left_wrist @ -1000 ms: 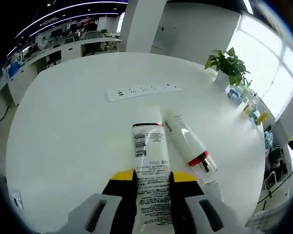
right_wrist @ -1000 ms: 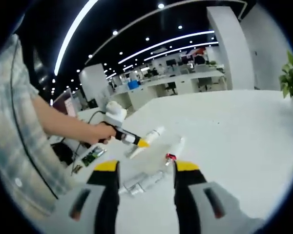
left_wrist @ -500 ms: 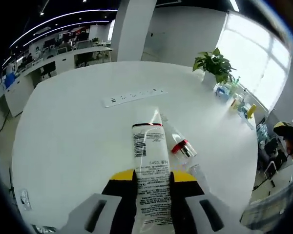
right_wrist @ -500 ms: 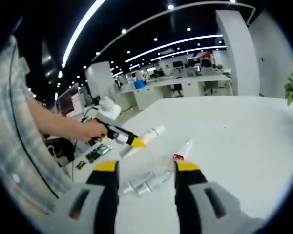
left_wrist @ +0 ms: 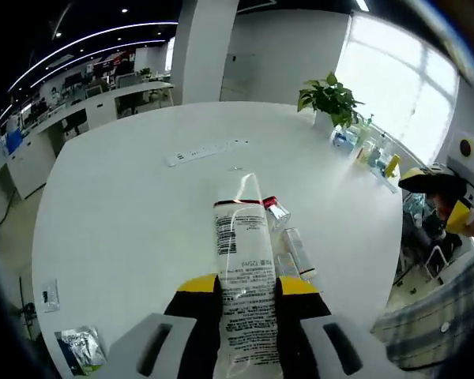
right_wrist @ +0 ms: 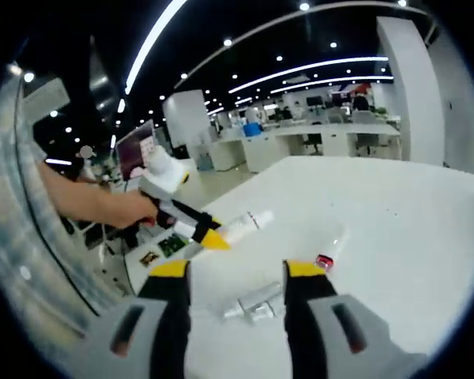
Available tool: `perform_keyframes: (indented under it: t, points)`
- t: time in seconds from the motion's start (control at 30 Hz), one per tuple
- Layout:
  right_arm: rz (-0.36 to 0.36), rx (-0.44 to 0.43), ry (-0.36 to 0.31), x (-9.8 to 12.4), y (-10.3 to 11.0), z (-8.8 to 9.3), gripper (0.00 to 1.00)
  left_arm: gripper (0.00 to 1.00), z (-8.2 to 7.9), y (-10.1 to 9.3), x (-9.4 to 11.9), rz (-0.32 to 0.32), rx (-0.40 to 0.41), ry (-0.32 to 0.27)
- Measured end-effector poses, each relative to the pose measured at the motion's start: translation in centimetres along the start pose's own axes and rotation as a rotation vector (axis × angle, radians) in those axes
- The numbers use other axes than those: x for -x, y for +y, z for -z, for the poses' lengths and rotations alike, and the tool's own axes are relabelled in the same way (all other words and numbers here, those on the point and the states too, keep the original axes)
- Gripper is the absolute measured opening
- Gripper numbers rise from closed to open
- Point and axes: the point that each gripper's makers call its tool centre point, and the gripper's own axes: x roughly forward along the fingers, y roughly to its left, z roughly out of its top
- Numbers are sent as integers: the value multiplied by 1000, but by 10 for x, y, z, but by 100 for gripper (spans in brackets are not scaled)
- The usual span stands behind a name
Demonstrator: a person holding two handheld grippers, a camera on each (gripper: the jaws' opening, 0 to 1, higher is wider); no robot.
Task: Arrange the skincare products in the storage area until every visible bottle or jar stands upright without overlapping.
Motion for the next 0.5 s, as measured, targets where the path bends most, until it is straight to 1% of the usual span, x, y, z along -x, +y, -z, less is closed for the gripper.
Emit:
perform_keyframes:
  t: [0.1,0.23,0.3,0.37,0.43,0.5]
  points:
    - [-26,14,-2,-9,9,-4,46,24,17,-4,13,-1,3,5]
    - [-63,28,20,-20,21,-4,47,24,32,-8,25,3,-9,9]
    - [-82,29,41,-25,28,-2,48,24,36,-12,32,19,-8,-10]
    - [-102,36,51,-29,35,0,49,24,41,-16,36,22,-13,-4]
    - [-118,42,62,-32,39,2,49,24,46,-19,40,20,-46,7]
    - [-135,51,80,-36,42,5,50,24,49,-23,43,23,-55,14]
